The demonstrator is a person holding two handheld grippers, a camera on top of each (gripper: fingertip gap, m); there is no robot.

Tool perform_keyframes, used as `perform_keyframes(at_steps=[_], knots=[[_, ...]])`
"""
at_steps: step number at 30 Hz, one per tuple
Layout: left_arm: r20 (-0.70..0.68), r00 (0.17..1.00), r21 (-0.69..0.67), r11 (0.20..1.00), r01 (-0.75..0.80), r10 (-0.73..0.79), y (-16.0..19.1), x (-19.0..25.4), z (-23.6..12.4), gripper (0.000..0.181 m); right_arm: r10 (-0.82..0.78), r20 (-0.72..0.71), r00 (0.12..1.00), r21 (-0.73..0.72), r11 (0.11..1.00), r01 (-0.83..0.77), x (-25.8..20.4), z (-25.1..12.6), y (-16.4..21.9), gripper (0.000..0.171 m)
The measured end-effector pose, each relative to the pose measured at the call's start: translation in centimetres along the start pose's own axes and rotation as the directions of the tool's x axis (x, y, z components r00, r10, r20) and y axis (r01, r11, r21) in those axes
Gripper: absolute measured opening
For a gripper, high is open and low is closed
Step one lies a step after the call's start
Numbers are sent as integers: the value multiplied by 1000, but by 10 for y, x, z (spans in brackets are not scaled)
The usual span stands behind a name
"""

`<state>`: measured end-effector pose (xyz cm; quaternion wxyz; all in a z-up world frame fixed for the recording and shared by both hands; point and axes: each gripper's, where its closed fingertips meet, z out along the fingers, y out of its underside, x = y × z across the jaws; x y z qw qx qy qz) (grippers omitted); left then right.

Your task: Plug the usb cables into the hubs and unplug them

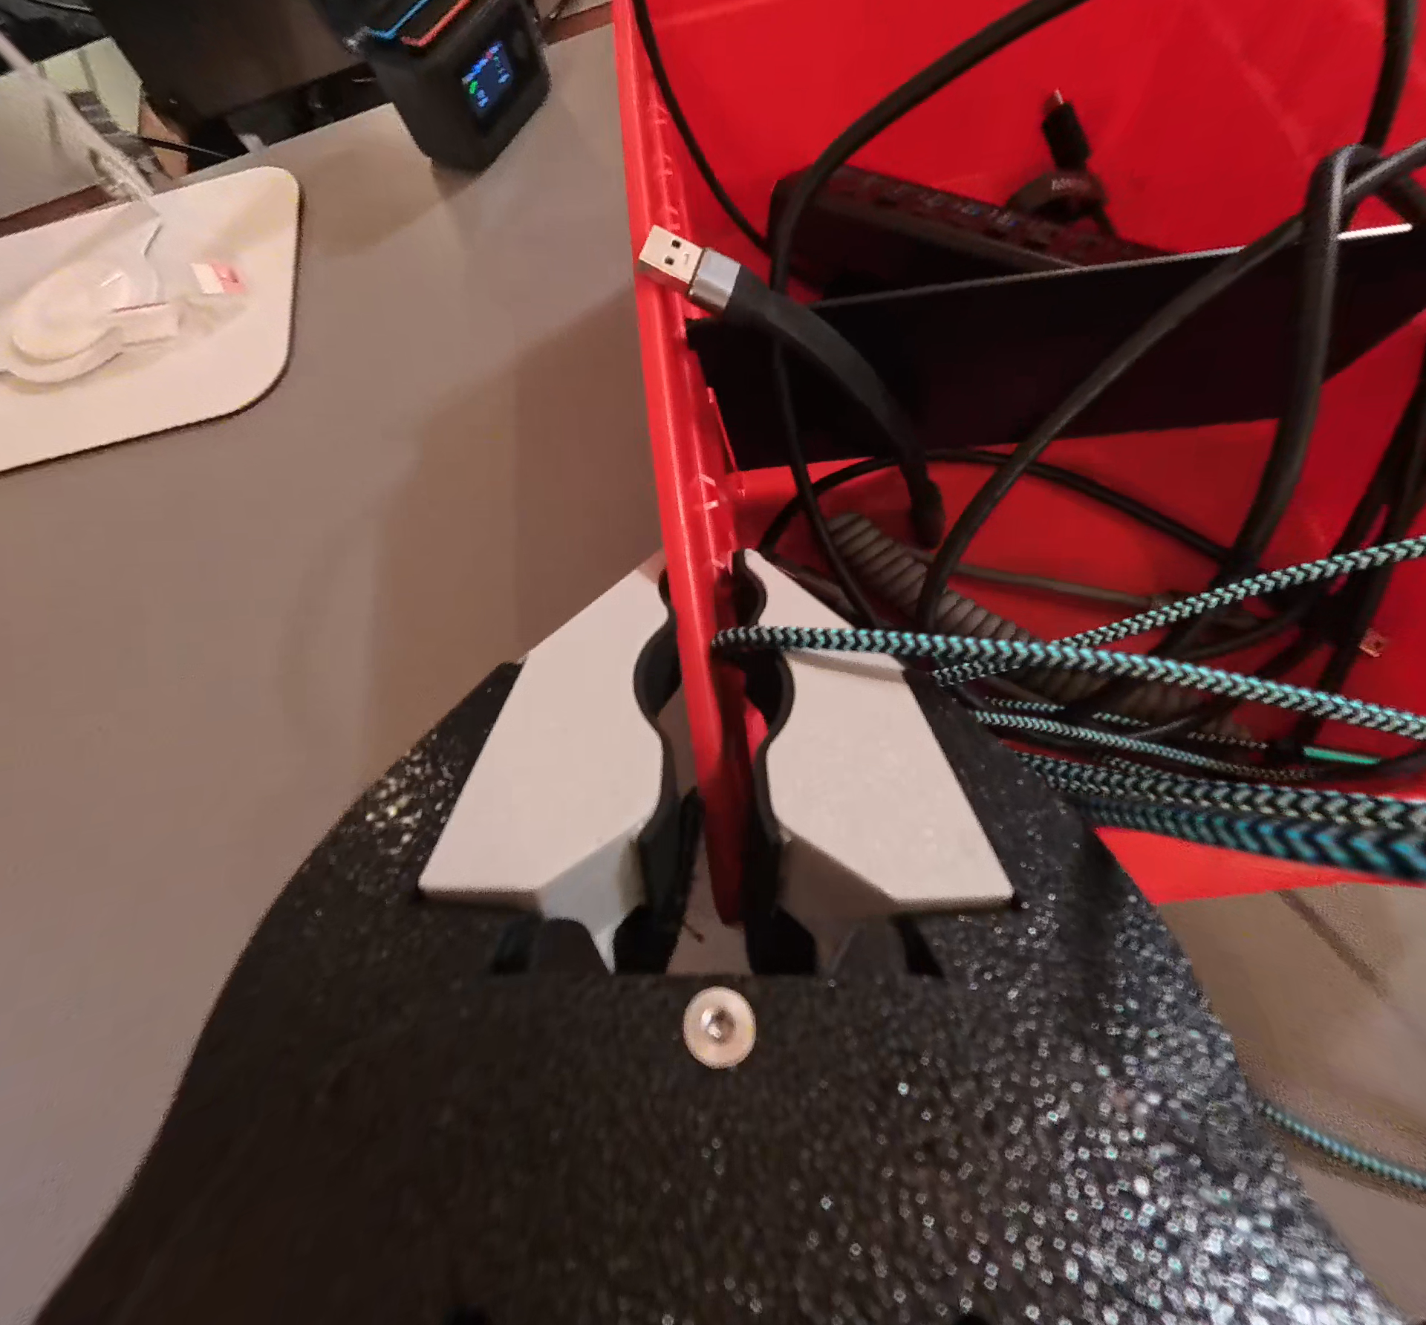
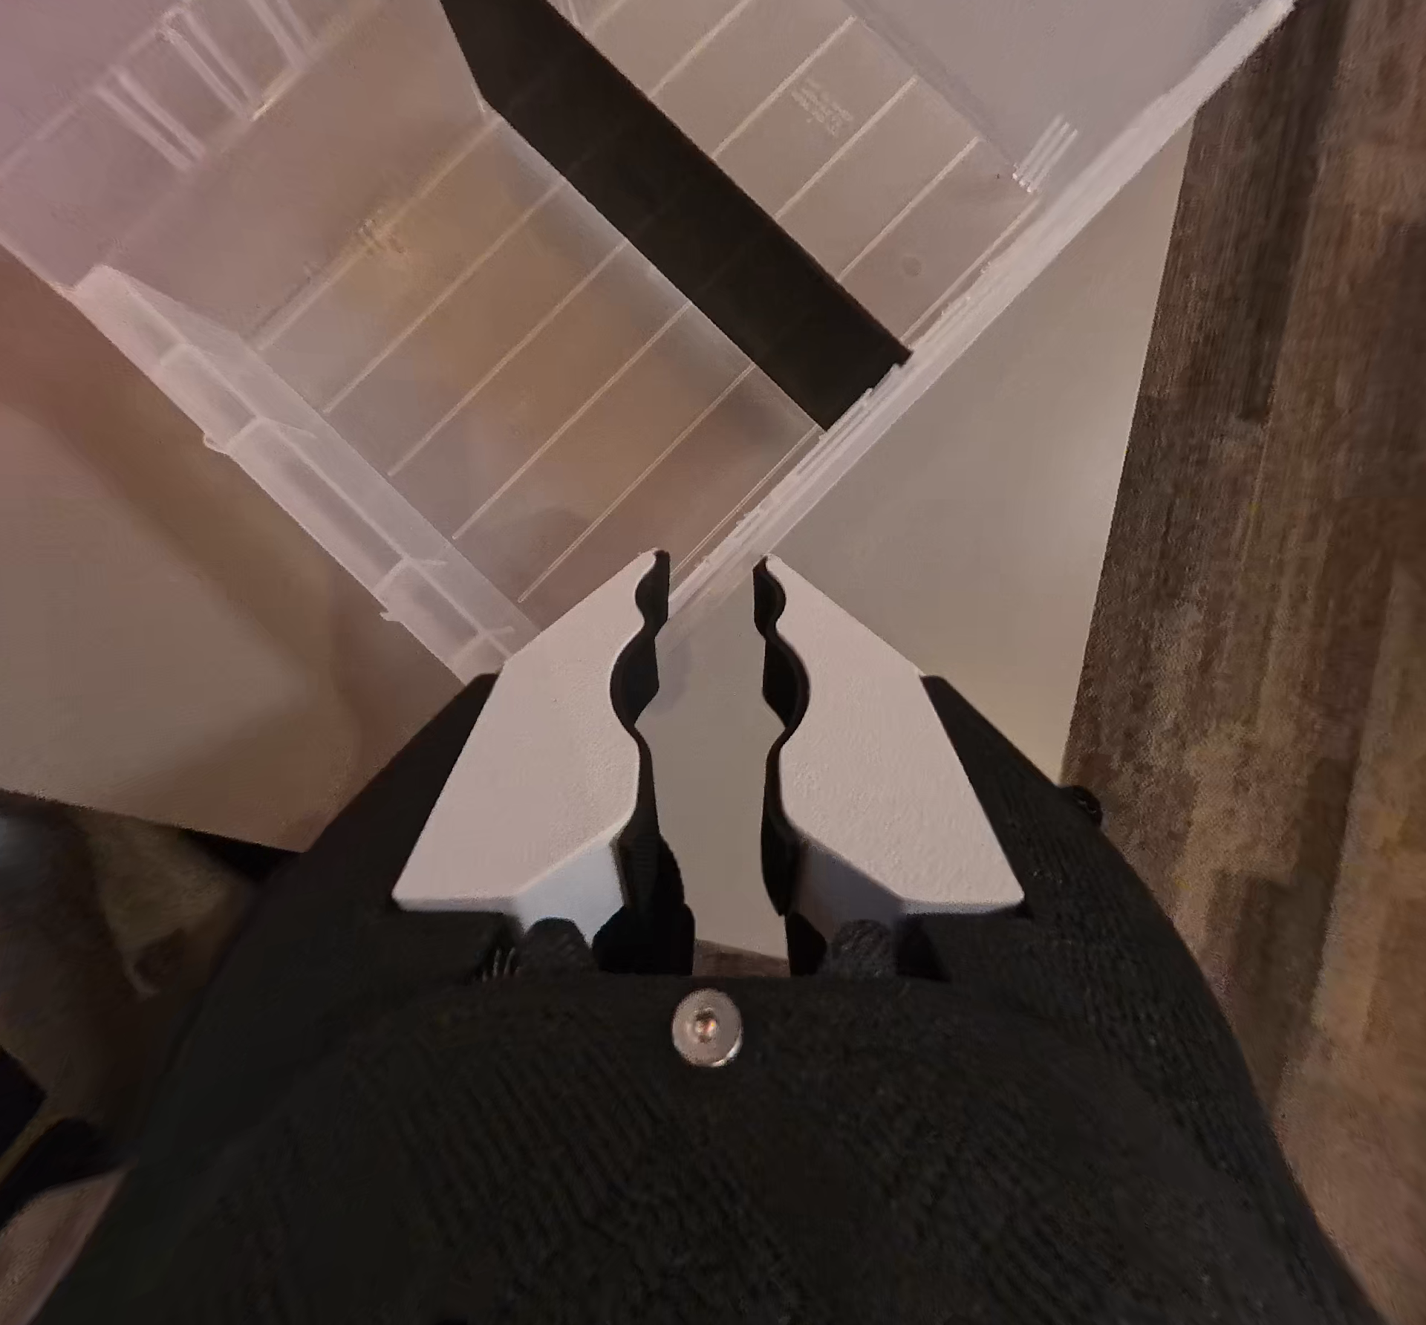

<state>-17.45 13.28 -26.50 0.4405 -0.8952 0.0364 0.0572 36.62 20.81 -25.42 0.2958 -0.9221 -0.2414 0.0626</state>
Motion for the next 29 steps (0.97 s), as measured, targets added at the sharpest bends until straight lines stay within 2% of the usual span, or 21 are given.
perform_keyframes(at_steps=[1,3,12,20,29], knots=[[6,1000,4,1000,8,-8,2,-5,-2,8,-55,9,998,15,998,54,0,-1,0,22],[23,999,4,1000,29,-29,7,-17,-7,8,-103,40,994,57,993,100,-2,-3,2,23],[130,982,-2,990,140,-139,40,-84,-33,7,-105,168,980,142,987,81,3,-17,20,21],[223,953,-1,977,211,-206,61,-132,-51,7,-161,107,981,112,982,149,8,-17,21,22],[203,950,4,970,242,-238,69,-164,-54,8,-204,51,978,171,966,193,14,-19,15,27]])
